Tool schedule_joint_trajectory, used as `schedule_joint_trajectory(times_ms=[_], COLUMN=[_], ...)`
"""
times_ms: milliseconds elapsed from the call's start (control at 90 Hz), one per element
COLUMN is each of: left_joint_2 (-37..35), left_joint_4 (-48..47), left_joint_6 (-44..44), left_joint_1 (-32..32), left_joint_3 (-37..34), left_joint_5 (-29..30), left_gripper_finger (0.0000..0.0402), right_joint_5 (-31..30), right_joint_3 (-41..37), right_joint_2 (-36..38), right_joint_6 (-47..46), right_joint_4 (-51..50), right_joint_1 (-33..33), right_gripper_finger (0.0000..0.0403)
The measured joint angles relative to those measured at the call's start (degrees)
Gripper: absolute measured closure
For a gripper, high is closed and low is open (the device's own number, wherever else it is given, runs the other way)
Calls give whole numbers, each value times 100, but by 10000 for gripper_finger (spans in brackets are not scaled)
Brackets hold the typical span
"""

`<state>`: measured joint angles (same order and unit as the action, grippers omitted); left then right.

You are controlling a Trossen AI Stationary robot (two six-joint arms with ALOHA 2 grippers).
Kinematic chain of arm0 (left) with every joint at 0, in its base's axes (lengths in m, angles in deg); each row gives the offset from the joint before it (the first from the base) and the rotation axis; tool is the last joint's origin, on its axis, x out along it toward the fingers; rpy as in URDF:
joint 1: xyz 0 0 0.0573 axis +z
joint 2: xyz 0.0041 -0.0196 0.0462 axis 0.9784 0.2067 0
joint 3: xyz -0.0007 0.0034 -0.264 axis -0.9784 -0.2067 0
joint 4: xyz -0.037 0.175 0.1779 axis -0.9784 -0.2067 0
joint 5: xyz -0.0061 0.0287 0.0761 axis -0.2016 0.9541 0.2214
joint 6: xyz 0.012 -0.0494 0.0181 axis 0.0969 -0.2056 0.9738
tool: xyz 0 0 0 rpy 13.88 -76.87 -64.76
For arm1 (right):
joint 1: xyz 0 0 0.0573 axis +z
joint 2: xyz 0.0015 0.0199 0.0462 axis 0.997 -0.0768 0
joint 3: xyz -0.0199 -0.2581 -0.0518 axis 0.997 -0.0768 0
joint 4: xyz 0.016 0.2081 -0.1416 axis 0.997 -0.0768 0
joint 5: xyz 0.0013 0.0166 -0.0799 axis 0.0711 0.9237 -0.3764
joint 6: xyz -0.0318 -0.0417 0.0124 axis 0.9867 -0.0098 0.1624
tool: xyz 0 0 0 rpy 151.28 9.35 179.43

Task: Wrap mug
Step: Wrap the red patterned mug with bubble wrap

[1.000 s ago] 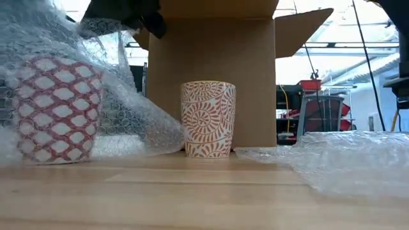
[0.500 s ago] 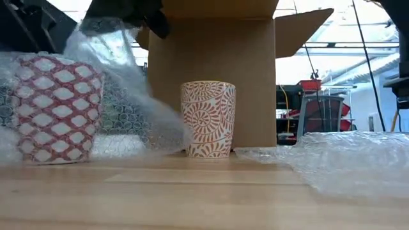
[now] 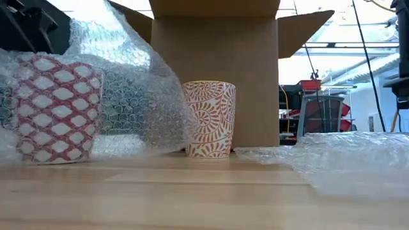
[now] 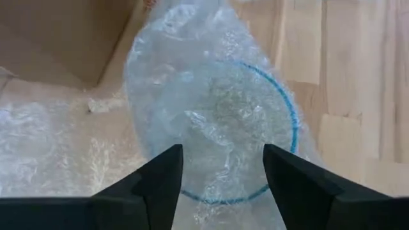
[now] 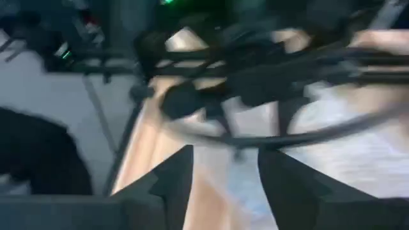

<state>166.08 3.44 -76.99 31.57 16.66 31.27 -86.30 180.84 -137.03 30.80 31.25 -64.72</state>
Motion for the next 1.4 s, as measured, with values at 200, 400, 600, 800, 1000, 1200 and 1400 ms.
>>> schedule_joint_trajectory(times_ms=[200,400,600,800,1000,1200,1400], left_joint_2=[0,0,0,0,0,-2,-2], left_joint_4=[-7,-16,-17,-4,-3,31,149], left_joint_6=[0,-2,-44,-56,-76,-56,-56], left_joint_1=[0,0,0,0,0,0,0], left_joint_3=[0,0,0,0,12,13,17], left_joint_5=[-91,-106,-111,-115,-149,-165,-172], left_gripper_finger=[197,197,197,197,197,197,197], right_joint_5=[-849,-1132,-1153,-1162,-1136,-1071,-1090], right_joint_3=[-16,-5,-9,-7,586,784,791], right_joint_2=[-562,-830,-1010,-1122,-1137,-1330,-1661], right_joint_6=[1041,1298,1328,1491,1094,1083,1368], right_joint_4=[151,367,572,796,67,-262,-384], right_joint_1=[194,32,-8,-71,-84,-96,-104], right_gripper_finger=[218,218,218,218,219,231,233])
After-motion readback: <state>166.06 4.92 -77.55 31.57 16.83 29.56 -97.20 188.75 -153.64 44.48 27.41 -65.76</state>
